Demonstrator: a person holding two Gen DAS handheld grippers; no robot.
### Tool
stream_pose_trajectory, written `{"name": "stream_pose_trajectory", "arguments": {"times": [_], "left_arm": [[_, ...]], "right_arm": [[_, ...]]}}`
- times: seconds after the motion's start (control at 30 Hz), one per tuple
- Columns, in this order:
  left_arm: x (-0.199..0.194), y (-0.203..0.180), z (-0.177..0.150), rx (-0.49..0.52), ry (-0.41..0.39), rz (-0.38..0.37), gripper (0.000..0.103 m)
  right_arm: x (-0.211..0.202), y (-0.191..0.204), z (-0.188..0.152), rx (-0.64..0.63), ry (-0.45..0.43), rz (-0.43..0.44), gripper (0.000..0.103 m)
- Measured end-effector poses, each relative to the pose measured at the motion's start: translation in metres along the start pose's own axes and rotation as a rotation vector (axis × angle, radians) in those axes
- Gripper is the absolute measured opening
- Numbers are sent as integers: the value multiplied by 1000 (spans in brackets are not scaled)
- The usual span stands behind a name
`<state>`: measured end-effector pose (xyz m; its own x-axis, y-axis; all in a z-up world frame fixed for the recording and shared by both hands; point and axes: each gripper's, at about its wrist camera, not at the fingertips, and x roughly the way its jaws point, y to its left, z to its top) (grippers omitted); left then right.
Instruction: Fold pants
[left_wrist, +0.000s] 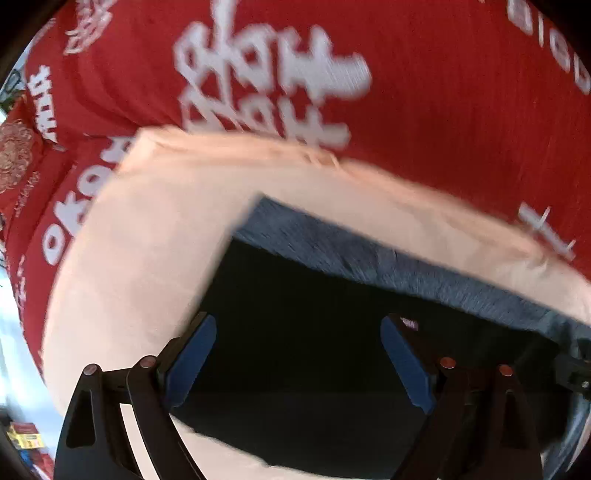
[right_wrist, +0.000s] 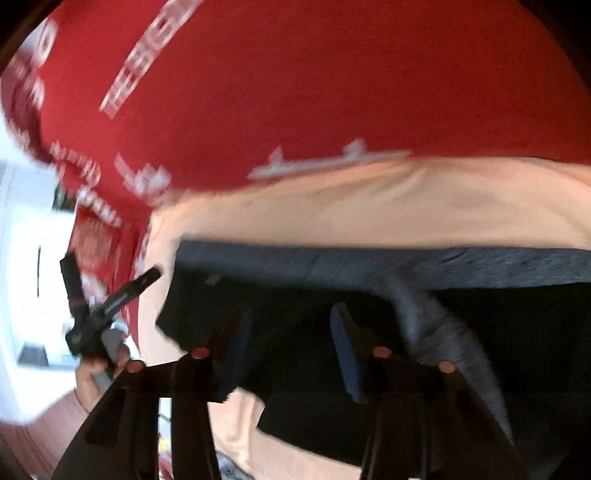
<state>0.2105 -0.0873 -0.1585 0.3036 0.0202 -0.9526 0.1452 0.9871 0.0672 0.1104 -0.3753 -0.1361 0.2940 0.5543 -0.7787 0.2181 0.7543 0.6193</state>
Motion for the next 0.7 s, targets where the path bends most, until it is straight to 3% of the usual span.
{"name": "stream_pose_trajectory", "arguments": {"times": [0.17, 0.2, 0.27, 0.37, 0.47, 0.6, 0.7], "left_arm": [[26, -14, -5, 11, -10, 79, 99], [23, -14, -4, 15, 3, 77, 99], [14, -13, -5, 25, 23, 84, 99], [-6, -18, -12, 79, 18, 95, 99], [-28, -33, -28, 148, 27, 82, 99], [-46, -63, -61, 236, 69, 19, 99], [-55, -90, -85, 290, 103, -37, 99]], "right_arm": [[53, -17, 15, -45, 52, -139, 41], [54, -26, 21, -38, 34, -140, 34], [41, -29, 26, 10, -11, -149, 22], [2, -40, 25, 80, -104, -175, 22], [-40, -48, 8, 119, -170, -173, 28], [-83, -65, -28, 185, -203, -129, 56], [-100, -84, -65, 272, -188, -112, 57]]}}
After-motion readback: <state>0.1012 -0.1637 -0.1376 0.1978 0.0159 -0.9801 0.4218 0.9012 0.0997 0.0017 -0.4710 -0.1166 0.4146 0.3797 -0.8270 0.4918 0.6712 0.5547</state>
